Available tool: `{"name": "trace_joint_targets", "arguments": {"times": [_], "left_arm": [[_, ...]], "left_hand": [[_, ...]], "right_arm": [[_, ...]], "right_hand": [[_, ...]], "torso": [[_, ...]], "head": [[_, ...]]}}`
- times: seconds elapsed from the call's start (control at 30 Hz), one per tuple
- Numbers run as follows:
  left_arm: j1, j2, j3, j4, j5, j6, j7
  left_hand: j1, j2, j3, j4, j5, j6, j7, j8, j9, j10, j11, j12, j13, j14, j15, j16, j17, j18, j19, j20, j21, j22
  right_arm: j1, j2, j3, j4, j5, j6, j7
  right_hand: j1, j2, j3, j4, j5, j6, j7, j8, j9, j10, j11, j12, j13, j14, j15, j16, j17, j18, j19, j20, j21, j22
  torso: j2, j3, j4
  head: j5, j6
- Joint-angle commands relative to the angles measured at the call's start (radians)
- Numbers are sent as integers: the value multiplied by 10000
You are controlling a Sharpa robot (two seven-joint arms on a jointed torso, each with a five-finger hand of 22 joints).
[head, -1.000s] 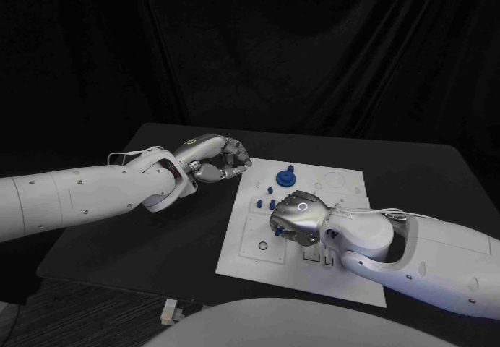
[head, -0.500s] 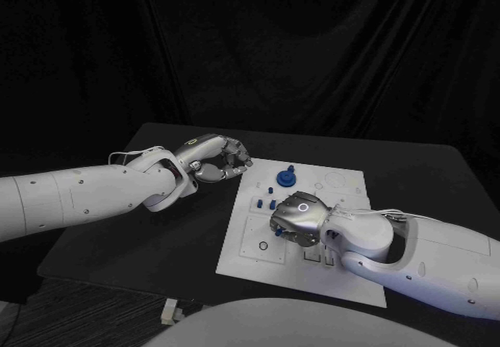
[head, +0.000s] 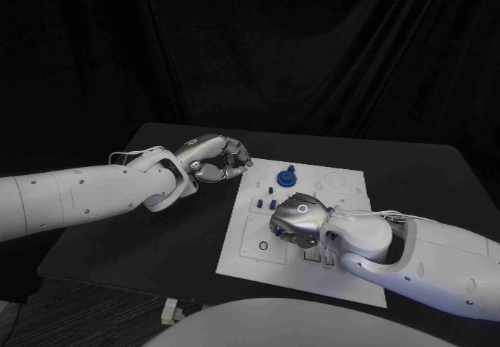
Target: Assemble the parts on the task board
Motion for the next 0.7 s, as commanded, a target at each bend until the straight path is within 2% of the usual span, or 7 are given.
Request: {"name": "trace_joint_targets", "arguments": {"times": [0.03,0.27,0.43,0.47,0.53,0.57,0.7], "left_arm": [[-17,17,10,9,32,66,54],[-20,15,10,2,32,71,51],[-23,19,10,-5,32,69,53],[-24,19,10,-5,32,69,53],[-25,19,10,-6,32,71,54],[-26,19,10,-7,32,72,53],[-28,15,10,-8,32,74,53]], "left_hand": [[88,31,-41,-33,-7,3,9,22,17,70,-6,-49,-15,13,59,-35,-9,47,-71,31,14,411],[88,35,-42,-32,-7,4,9,23,17,71,-5,-49,-18,13,59,-36,-9,45,-66,32,29,413],[88,35,-42,-32,-7,4,9,23,17,71,-5,-49,-18,13,59,-36,-9,45,-66,32,29,413],[88,35,-42,-32,-7,4,9,23,17,71,-5,-49,-18,13,59,-36,-9,45,-66,32,29,413],[88,35,-42,-32,-7,4,9,23,17,71,-5,-49,-18,13,59,-36,-9,45,-66,32,29,413],[88,35,-42,-32,-7,4,9,23,17,71,-5,-49,-18,13,59,-36,-9,45,-66,32,29,413],[88,35,-42,-32,-7,4,9,23,17,71,-5,-49,-18,13,59,-36,-9,45,-66,32,29,413]], "right_arm": [[-32,9,0,1,-99,20,-1],[-36,21,0,-24,-99,101,-51],[-38,29,0,-34,-99,292,-172],[-38,28,0,-33,-99,332,-203],[-38,22,0,-28,-99,427,-281],[-38,14,0,-24,-99,465,-320],[-39,-25,0,-11,-100,492,-419]], "right_hand": [[-82,-20,2,-66,-68,-12,-30,-27,-3,-53,2,-62,1,341,-56,-40,2,-7,61,-57,-69,2025],[-108,-37,-4,-76,-87,-59,-35,-60,-16,-60,-4,-66,3,337,-78,-47,-7,-5,56,-76,-78,2023],[-388,-111,-41,29,-505,-796,-171,-485,-207,-313,15,-209,-39,266,-121,-151,-171,33,-46,-128,-273,1968],[-547,-181,-88,110,-707,-1297,-506,-652,-336,-475,65,-290,-64,210,-85,-217,-277,60,-116,-132,-403,1931],[-723,-256,-181,197,-913,-1690,-810,-662,-441,-681,114,-380,-89,151,-50,-282,-385,87,-199,-103,-555,1889],[-848,-301,-280,255,-1058,-1889,-923,-644,-499,-857,150,-441,-100,93,-15,-339,-483,116,-279,-77,-699,1849],[-1094,-350,-640,369,-1399,-2394,-1096,-637,-660,-1207,224,-462,-50,1,36,-395,-599,154,-393,-5,-907,1798]], "torso": [[0,-1,-3],[1,0,1],[-1,-1,-2],[-3,-2,-2],[-2,0,1],[1,-1,-1],[3,-1,0]], "head": [[4,-2],[9,-2],[17,-2],[19,-2],[17,-2],[17,-2],[21,-2]]}}
